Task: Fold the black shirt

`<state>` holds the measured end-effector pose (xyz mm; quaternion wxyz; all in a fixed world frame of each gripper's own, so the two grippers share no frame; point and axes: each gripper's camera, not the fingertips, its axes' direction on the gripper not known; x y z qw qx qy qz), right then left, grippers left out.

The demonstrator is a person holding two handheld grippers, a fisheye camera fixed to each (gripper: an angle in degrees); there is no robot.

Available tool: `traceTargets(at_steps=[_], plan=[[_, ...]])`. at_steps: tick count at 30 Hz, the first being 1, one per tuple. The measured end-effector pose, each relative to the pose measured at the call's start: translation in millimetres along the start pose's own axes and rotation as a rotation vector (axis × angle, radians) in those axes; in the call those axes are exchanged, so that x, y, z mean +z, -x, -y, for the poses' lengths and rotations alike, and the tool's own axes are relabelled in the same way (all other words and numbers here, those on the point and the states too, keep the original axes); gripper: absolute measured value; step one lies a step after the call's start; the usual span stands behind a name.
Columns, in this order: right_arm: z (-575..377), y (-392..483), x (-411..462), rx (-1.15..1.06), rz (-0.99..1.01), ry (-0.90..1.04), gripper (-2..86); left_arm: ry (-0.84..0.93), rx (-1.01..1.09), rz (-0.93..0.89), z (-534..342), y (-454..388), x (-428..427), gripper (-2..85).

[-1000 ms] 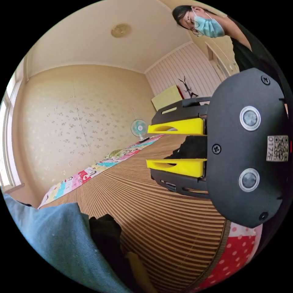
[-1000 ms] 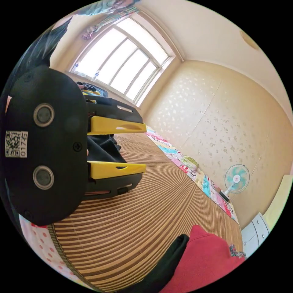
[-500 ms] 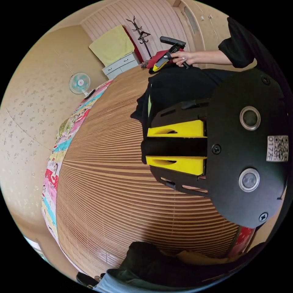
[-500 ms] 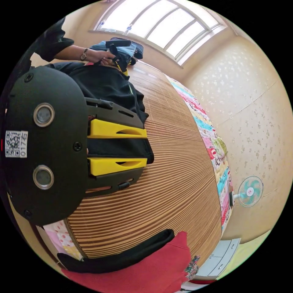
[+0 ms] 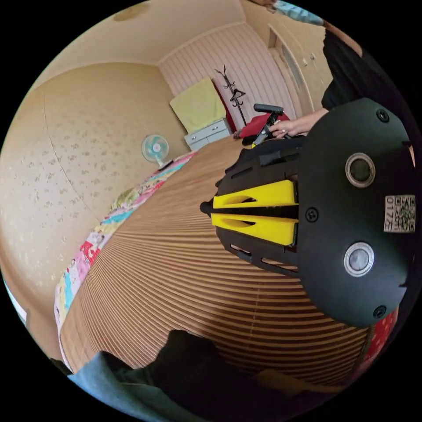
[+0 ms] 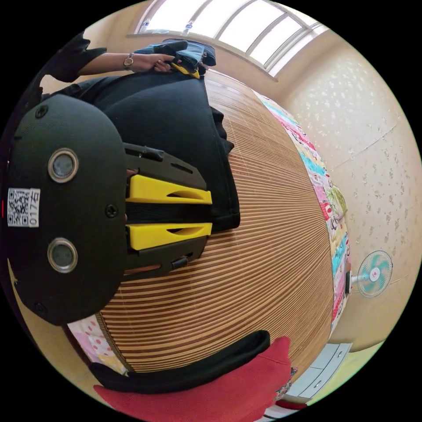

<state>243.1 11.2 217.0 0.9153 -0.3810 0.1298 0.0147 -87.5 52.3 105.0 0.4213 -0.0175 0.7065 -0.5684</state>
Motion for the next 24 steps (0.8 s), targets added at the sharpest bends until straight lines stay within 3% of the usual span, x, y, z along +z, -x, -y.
traceTargets(at_steps=[5, 11, 18, 24], plan=[[-8.2, 3.8, 24.6, -0.047, -0.146, 0.002, 6.2, 0.016, -0.035, -0.012, 1.6, 25.2, 15.2, 2.5], [-17.0, -24.9, 39.7, -0.048, -0.149, 0.005, 5.9, -0.042, 0.025, -0.106, -5.7, 22.4, -39.0, 17.1], [-28.0, -86.8, 40.9, 0.012, -0.014, -0.013, 4.8, -0.028, 0.082, -0.1, -121.9, 12.9, -118.3, 19.0], [-37.7, -115.8, 40.3, 0.022, 0.003, -0.025, 3.7, 0.026, -0.068, -0.13, -222.9, 48.0, -114.8, 20.0]])
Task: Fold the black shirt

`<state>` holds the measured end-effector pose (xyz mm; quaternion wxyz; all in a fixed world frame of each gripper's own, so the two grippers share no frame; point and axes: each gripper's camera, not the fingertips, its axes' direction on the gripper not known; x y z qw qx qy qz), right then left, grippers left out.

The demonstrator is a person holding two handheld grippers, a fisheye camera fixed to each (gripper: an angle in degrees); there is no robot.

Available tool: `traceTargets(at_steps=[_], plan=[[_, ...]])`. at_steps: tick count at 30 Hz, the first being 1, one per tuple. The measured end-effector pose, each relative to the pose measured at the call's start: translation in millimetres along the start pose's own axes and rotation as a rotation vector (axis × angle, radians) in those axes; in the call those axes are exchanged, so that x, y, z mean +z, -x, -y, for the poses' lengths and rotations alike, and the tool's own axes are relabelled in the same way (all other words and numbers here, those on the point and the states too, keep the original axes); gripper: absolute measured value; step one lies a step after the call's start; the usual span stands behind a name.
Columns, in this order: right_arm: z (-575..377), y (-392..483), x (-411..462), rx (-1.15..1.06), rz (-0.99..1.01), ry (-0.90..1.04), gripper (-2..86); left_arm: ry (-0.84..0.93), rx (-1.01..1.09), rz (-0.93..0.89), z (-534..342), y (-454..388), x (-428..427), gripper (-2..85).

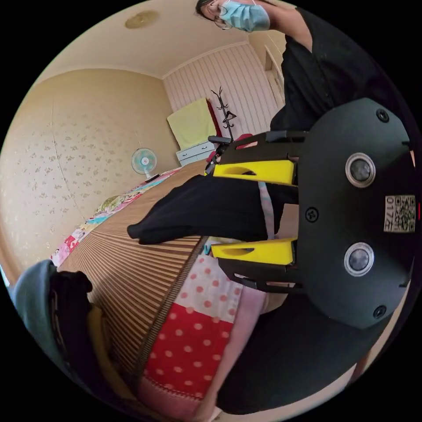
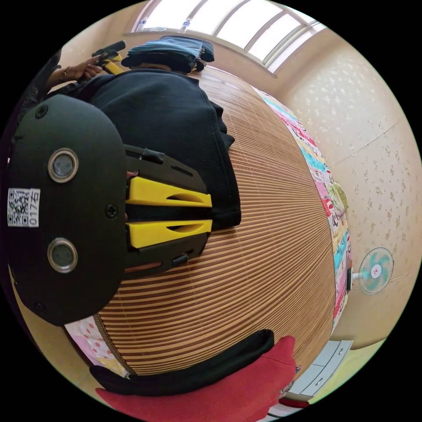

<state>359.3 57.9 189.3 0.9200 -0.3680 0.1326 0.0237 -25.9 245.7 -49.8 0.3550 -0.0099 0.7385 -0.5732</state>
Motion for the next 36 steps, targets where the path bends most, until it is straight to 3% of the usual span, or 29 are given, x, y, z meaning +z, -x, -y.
traceTargets(at_steps=[3, 8, 15, 25, 30, 33, 36], plan=[[-3.3, -10.0, 0.1, -0.004, -0.007, 0.001, 3.5, 0.032, -0.079, 0.091, -10.3, 22.4, 3.9, 18.4], [-8.9, -28.9, -2.3, 0.0, 0.006, -0.002, 3.3, 0.15, -0.133, 0.092, -0.5, 46.0, 20.6, 15.3], [-17.9, -58.1, -9.0, 0.014, 0.052, -0.01, 2.4, 0.129, -0.171, -0.08, -12.7, 82.9, 23.2, 9.0], [-29.1, -90.6, -39.6, 0.039, 0.142, -0.033, 1.4, -0.005, 0.069, -0.007, -28.4, 3.7, -6.4, 6.5], [-50.1, 5.6, -102.3, -0.281, 0.008, -0.101, 1.4, -0.04, 0.179, 0.002, -39.8, -22.9, 9.2, 6.5], [-50.1, 95.0, -109.9, -0.467, 0.025, 0.098, 2.4, -0.047, 0.233, -0.007, -47.6, -29.8, 20.4, 6.5], [-46.6, 179.5, -114.9, -0.607, 0.258, 0.307, 4.2, -0.045, 0.267, -0.033, -56.5, -27.4, 36.8, 6.4]])
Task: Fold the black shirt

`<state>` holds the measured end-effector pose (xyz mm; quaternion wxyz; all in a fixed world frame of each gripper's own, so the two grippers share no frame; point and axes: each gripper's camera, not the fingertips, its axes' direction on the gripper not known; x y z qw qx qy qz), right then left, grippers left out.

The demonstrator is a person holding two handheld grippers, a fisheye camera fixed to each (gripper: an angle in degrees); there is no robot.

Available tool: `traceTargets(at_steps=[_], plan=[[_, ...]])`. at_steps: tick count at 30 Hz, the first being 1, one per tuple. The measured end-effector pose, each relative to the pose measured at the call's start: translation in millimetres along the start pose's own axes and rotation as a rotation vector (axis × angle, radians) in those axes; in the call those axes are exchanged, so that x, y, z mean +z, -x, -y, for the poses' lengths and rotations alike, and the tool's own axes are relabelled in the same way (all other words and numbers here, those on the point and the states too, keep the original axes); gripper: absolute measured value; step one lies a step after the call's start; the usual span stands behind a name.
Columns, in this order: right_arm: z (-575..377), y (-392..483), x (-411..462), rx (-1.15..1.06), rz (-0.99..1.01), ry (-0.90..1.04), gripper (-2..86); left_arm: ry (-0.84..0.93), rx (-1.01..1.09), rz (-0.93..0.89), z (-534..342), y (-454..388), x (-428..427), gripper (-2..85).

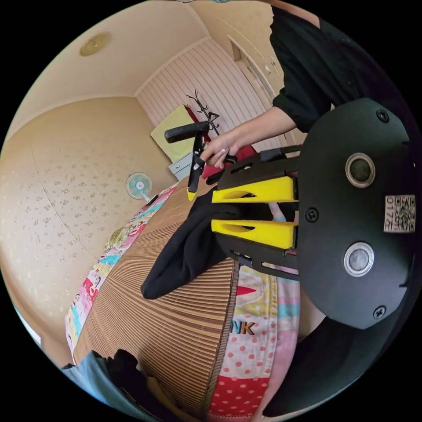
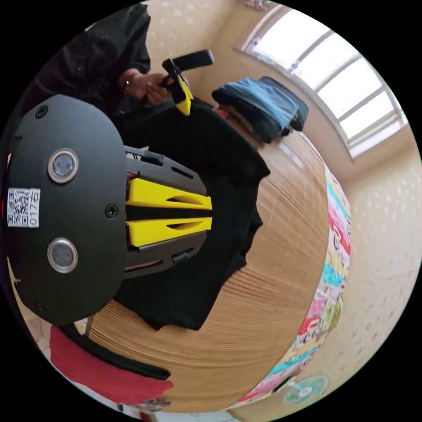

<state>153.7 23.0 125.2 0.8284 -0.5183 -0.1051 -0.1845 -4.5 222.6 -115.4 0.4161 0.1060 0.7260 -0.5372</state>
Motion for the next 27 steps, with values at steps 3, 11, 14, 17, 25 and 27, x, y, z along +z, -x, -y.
traceTargets(at_steps=[3, 11, 14, 17, 25, 27], plan=[[42.0, 47.9, 4.3, -0.029, 0.129, 0.054, 9.4, 0.01, 0.028, -0.03, -8.3, -0.5, 12.6, 6.4], [108.7, 135.6, 70.8, -0.098, 0.015, 0.342, 19.3, -0.009, 0.053, 0.002, -33.9, -3.8, 16.7, 6.4], [106.6, 171.5, 90.0, -0.186, -0.184, 0.406, 11.8, 0.009, 0.072, 0.041, -40.7, -3.6, 16.3, 6.4], [101.5, 180.7, 66.5, -0.234, -0.242, 0.351, 7.6, 0.039, 0.085, -0.031, -41.0, 8.6, 8.9, 7.5], [-21.3, 15.1, -133.5, -0.061, 0.126, -0.23, 5.9, 0.013, 0.161, -0.242, -49.0, 31.2, -19.0, 8.6], [-77.9, -41.1, -150.7, 0.047, 0.177, -0.326, 5.9, 0.065, 0.141, -0.239, -48.9, 38.6, -5.9, 8.6]])
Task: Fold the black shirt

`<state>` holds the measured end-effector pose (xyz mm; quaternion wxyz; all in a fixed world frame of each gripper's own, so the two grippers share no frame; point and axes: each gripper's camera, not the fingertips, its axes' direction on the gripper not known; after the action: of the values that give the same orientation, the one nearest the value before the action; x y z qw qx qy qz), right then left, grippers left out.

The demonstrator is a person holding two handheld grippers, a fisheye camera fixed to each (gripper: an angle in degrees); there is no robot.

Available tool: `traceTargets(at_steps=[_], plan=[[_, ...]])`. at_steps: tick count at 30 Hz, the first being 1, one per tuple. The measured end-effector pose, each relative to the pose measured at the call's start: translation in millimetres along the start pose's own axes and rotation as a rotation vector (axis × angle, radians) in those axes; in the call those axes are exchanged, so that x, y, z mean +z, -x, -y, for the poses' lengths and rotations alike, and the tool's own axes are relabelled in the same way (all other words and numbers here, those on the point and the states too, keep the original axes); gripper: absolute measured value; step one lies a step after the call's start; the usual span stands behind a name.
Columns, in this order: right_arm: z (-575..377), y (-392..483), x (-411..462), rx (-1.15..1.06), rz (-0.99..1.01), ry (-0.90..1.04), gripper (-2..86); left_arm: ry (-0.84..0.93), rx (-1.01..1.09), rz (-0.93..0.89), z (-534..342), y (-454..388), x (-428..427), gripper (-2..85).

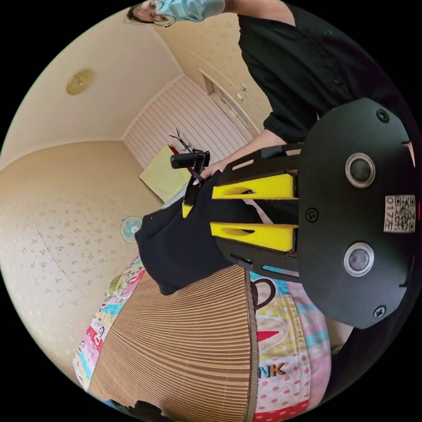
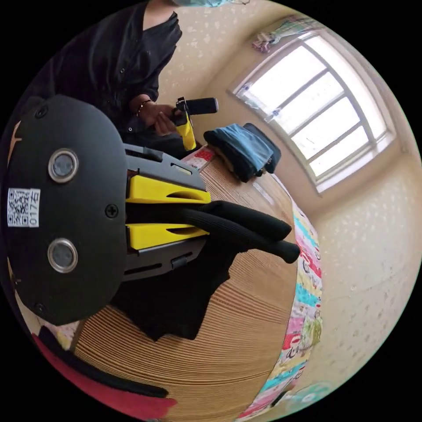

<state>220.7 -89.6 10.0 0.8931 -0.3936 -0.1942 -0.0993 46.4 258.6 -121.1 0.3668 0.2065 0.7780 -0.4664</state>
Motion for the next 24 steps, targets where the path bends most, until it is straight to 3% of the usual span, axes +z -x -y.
traceTargets(at_steps=[2, 5, 7, 9, 18, 20, 24], plan=[[-48.8, -58.6, -27.0, 0.171, 0.04, -0.062, 5.7, 0.036, -0.014, -0.025, -0.5, 8.4, 11.9, 8.8], [-117.2, -122.7, -29.0, 0.358, -0.053, -0.068, 5.6, 0.107, -0.042, -0.048, -0.7, 20.8, 36.3, 8.8], [-146.1, -148.8, -39.1, 0.442, 0.125, -0.216, 5.7, 0.19, -0.065, -0.059, 1.6, 28.5, 60.0, 8.8], [-139.3, -151.2, -39.2, 0.479, 0.197, -0.22, 5.8, 0.235, -0.062, -0.055, 3.5, 27.0, 73.7, 8.8], [-2.2, -9.9, -66.1, 0.147, -0.231, -0.028, 5.7, 0.318, -0.025, -0.004, 25.6, 10.6, 103.9, 8.7], [4.0, -9.7, -64.9, 0.125, -0.236, -0.035, 6.1, 0.319, -0.029, 0.01, 30.1, 13.2, 105.8, 8.7], [-11.1, -57.0, -47.7, 0.286, -0.127, -0.013, 8.8, 0.343, -0.047, 0.036, 44.5, 21.9, 111.8, 8.9]])
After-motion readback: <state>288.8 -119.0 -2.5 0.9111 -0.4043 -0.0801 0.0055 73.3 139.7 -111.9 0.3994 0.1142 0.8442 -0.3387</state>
